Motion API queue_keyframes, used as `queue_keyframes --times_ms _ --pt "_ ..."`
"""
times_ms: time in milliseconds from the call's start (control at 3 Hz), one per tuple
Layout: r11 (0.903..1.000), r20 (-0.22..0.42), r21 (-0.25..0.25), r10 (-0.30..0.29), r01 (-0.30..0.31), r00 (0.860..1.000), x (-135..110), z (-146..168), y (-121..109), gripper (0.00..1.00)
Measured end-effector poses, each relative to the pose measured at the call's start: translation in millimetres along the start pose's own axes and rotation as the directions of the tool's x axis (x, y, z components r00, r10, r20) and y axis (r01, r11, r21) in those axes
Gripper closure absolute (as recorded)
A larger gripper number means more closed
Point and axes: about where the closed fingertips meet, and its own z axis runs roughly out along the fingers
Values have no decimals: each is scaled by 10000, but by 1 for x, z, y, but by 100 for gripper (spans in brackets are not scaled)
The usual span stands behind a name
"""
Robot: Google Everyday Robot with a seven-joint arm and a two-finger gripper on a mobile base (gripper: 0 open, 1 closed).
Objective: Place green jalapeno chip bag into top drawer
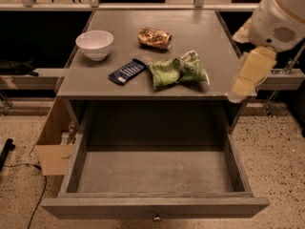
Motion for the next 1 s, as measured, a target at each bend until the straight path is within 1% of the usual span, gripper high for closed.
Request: queue_keyframes --times_ms 333,667,1000 --pt "9964 1936 -744 542 -404 9796 -35 29 -47 0" --pt "9826 3860 -1658 1423 -832 9115 -74 55 -89 0" --pt "9773 4458 -1915 1687 -904 8791 -85 61 -103 0"
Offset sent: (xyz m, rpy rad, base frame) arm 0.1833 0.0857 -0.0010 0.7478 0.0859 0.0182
